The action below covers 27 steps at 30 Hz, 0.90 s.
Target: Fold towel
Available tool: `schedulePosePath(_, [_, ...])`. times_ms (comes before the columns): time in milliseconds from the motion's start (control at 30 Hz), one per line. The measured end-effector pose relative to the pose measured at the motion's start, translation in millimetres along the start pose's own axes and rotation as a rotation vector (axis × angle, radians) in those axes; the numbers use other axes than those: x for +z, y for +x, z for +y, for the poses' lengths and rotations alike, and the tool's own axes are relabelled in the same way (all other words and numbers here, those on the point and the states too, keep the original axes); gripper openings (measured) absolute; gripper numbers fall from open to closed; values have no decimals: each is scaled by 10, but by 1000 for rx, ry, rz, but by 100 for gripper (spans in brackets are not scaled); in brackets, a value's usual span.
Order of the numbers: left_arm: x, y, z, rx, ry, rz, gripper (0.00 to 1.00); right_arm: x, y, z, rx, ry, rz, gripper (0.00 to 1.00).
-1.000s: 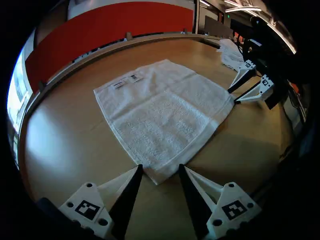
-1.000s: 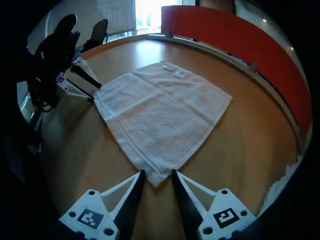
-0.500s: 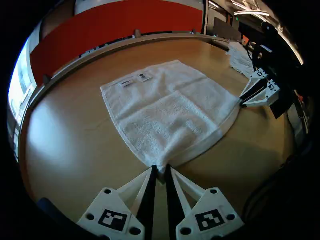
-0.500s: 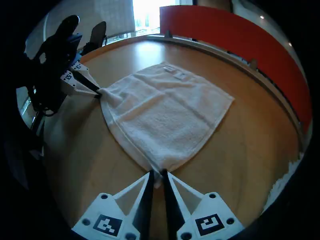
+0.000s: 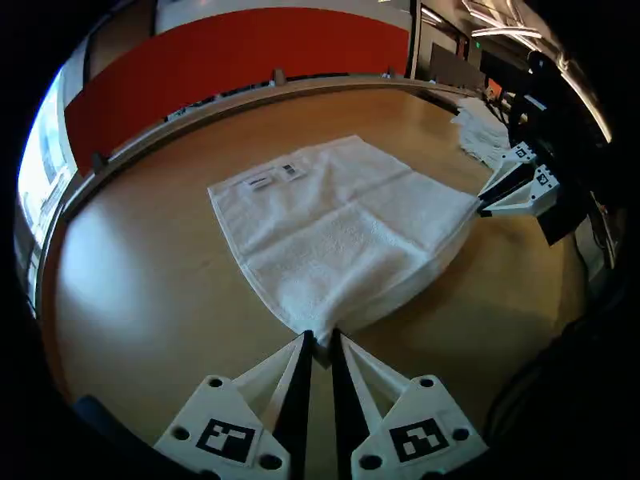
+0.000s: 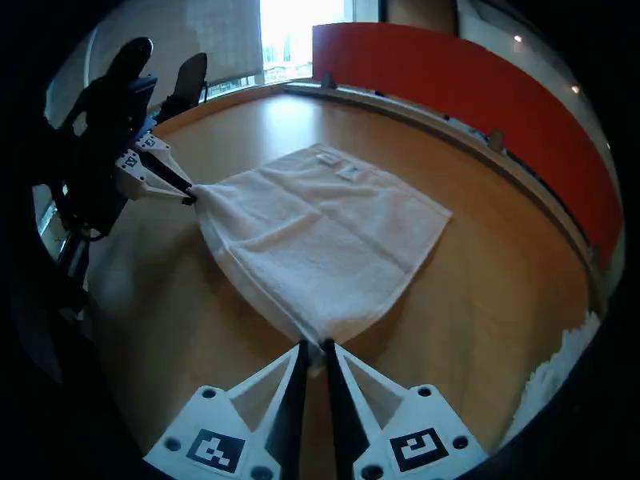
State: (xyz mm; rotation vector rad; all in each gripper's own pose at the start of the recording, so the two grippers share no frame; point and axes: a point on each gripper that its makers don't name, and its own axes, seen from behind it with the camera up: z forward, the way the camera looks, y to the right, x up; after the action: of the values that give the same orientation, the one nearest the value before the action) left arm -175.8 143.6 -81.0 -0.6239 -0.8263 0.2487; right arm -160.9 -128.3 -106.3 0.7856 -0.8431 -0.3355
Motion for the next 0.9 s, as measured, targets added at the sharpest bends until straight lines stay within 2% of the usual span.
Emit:
schedulePosePath(467, [-390,224,71,-41,2,32,16,-393,277,-31,-31,-13,49,16])
schedulePosePath(900, [-684,262,156,-62,-2,37,16,-677,416,-180,-40,1,80,16])
